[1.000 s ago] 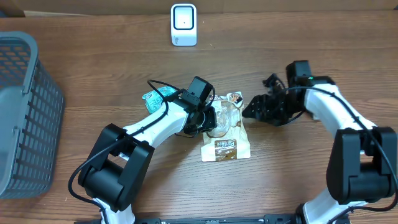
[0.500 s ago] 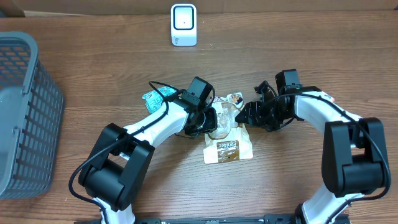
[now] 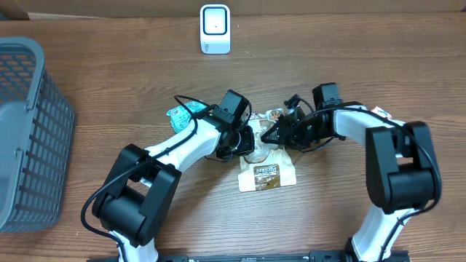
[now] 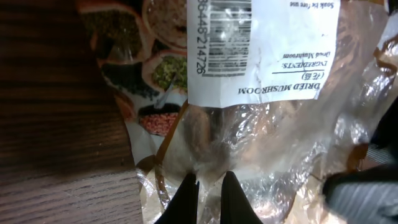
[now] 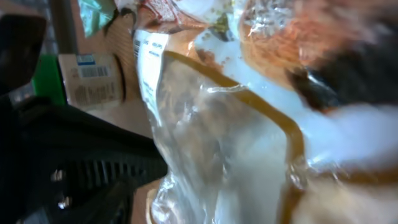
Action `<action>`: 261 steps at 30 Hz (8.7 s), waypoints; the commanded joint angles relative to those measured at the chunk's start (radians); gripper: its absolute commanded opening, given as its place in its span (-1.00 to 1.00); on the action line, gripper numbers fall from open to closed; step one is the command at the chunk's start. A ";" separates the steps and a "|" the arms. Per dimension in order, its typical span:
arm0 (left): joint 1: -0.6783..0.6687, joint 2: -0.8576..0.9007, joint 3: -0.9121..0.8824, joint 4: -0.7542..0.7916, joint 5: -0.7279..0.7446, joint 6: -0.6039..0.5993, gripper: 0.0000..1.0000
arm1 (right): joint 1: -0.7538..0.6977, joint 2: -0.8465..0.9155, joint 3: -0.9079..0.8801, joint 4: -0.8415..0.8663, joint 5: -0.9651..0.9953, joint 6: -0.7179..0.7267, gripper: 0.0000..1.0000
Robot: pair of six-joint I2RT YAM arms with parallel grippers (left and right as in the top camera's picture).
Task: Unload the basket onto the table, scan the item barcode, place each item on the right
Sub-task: 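Move the right gripper to the bag and grasp it beside the left gripper, then release the left gripper and lift the mushroom bag with the right gripper, then hold the mushroom bag with the right gripper in front of the scanner, then carry the bag right and drop it beside the Kleenex packs, then reach the right gripper to the green-lidded jar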
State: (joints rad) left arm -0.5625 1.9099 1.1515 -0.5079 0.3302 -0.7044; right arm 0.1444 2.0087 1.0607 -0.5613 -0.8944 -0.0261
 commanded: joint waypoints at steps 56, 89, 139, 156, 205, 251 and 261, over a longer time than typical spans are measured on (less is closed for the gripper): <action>0.729 -0.137 1.011 -1.035 -0.311 0.494 -0.38 | -0.003 -0.351 0.545 -0.713 -0.252 -0.241 -0.92; 0.732 -0.137 1.011 -1.036 -0.312 0.529 1.00 | 0.349 -0.024 1.099 -0.183 1.480 -0.143 -0.92; 0.732 -0.137 1.011 -1.036 -0.312 0.529 1.00 | 0.425 0.464 1.099 0.429 1.552 -0.927 -0.92; 0.732 -0.137 1.011 -1.036 -0.312 0.529 1.00 | 0.419 0.095 1.099 -0.055 1.337 -0.324 -0.92; 0.732 -0.137 1.011 -1.036 -0.312 0.528 0.99 | -0.468 -0.089 0.798 -0.771 0.725 0.262 0.62; 0.732 -0.137 1.011 -1.036 -0.312 0.528 0.99 | 0.642 0.245 1.084 -0.646 0.849 0.298 0.97; 0.732 -0.137 1.011 -1.036 -0.312 0.528 0.99 | 0.718 0.304 1.069 -0.610 0.850 0.319 0.94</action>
State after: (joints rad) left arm 0.1711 1.7702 2.1532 -1.5421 0.0216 -0.1982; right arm 0.8421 2.3001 2.1410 -1.1793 -0.0586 0.2764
